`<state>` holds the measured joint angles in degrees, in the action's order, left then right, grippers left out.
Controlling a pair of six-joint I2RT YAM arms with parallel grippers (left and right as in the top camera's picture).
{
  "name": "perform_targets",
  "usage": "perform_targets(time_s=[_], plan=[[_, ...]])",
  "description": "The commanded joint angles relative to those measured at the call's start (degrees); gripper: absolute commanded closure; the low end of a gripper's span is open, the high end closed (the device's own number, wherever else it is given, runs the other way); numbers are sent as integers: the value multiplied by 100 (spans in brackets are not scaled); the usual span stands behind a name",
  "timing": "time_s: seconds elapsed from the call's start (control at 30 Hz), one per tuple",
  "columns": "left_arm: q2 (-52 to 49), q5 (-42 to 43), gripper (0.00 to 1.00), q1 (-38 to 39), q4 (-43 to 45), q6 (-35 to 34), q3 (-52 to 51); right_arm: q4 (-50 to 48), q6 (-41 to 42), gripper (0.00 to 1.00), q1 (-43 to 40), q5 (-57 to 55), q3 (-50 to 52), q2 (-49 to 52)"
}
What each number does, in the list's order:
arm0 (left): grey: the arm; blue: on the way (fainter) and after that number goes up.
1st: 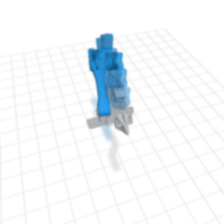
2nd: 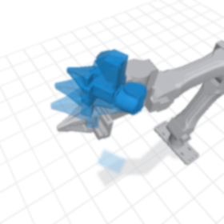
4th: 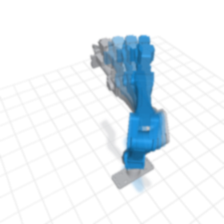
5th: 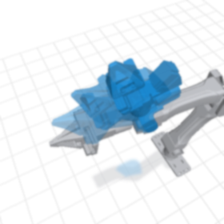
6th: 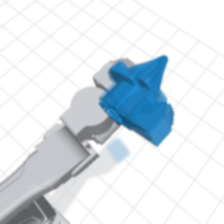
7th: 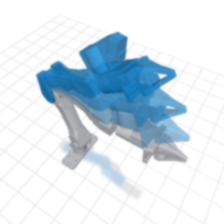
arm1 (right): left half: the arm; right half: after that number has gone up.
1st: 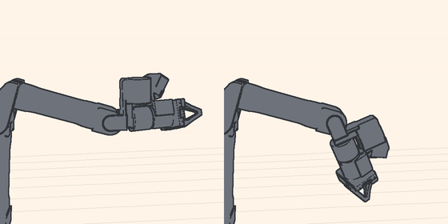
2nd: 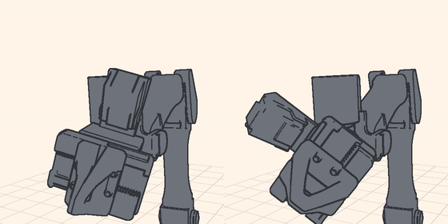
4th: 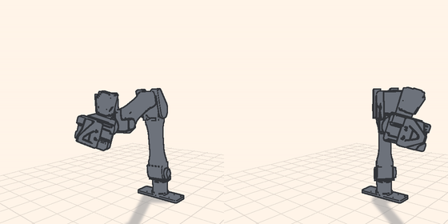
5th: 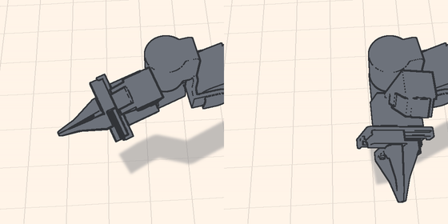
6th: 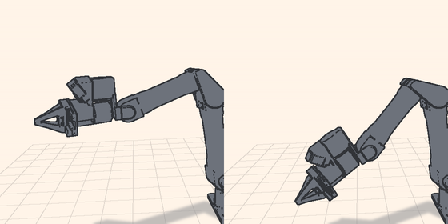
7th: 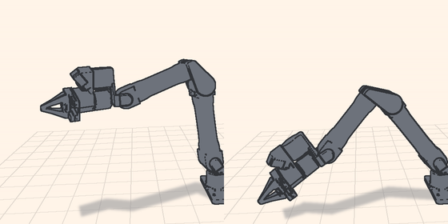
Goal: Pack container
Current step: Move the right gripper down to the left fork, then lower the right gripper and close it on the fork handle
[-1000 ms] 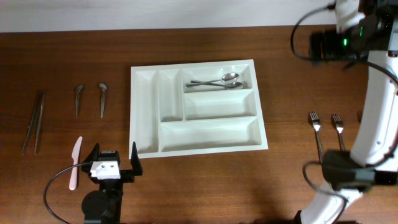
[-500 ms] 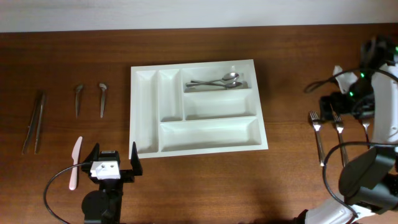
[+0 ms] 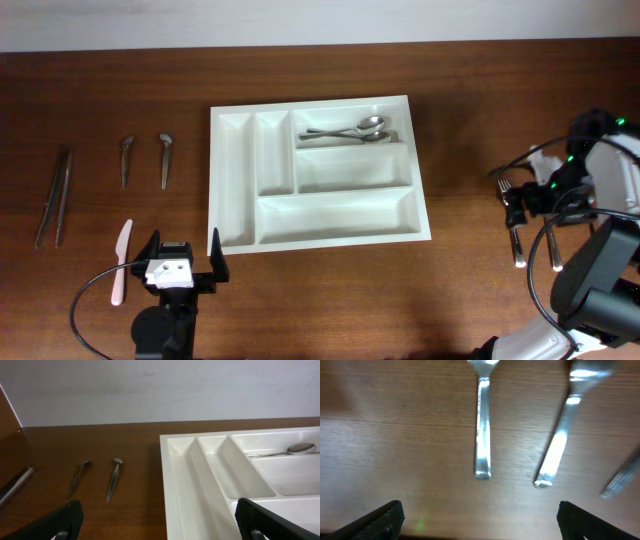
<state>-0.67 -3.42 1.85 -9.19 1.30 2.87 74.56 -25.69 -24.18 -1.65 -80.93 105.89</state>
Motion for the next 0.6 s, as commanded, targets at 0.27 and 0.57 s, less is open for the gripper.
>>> perform_targets(time_s=[0.27,0.57], plan=[[33,17,1,-26,-2,87,-20,-914,-260,1,66,55,905,-94],[33,17,1,-26,-2,87,-20,-1207,-247,1,66,63,905,35]])
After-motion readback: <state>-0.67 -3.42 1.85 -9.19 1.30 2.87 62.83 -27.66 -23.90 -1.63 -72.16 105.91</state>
